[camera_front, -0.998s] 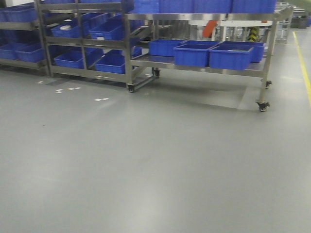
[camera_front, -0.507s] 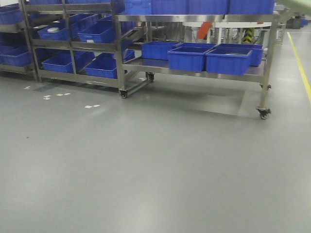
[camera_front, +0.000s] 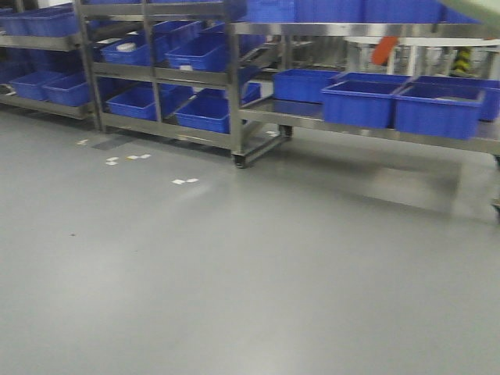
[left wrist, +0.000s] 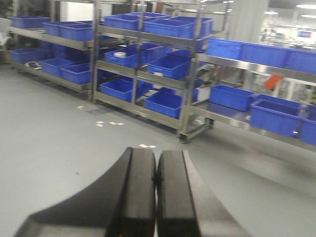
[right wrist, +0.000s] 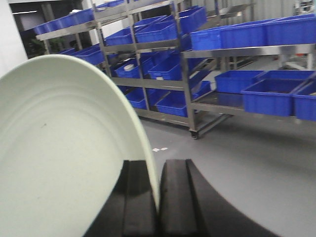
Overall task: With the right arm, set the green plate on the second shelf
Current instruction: 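Drive the base to the rack of blue bins holding the plate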
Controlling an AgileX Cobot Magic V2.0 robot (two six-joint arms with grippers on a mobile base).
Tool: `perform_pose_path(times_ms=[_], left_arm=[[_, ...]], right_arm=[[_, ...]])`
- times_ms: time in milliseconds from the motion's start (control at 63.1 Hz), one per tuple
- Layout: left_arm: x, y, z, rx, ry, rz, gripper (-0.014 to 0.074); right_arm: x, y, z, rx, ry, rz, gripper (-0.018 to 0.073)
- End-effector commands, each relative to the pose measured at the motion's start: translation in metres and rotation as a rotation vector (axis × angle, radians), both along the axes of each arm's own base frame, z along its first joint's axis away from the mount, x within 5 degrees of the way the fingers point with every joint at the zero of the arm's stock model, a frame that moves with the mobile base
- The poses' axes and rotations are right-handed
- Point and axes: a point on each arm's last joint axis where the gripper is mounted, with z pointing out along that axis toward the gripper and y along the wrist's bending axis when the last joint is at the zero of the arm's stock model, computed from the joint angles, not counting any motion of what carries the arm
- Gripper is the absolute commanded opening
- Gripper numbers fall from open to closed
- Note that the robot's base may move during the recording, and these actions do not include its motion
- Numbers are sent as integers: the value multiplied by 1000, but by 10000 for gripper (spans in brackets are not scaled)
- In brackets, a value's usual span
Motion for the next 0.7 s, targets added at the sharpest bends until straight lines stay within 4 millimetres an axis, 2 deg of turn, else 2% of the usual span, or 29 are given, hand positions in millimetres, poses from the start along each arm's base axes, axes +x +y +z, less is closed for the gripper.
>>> perform_pose_path(times_ms=[0,681], left_arm=[[0,0,-6,-8,-55,1,130],[0,0,-6,-8,-55,1,130]], right_arm=[[-2,4,16,4,-97,42,57],[-2,3,15,4,-93,39,57]])
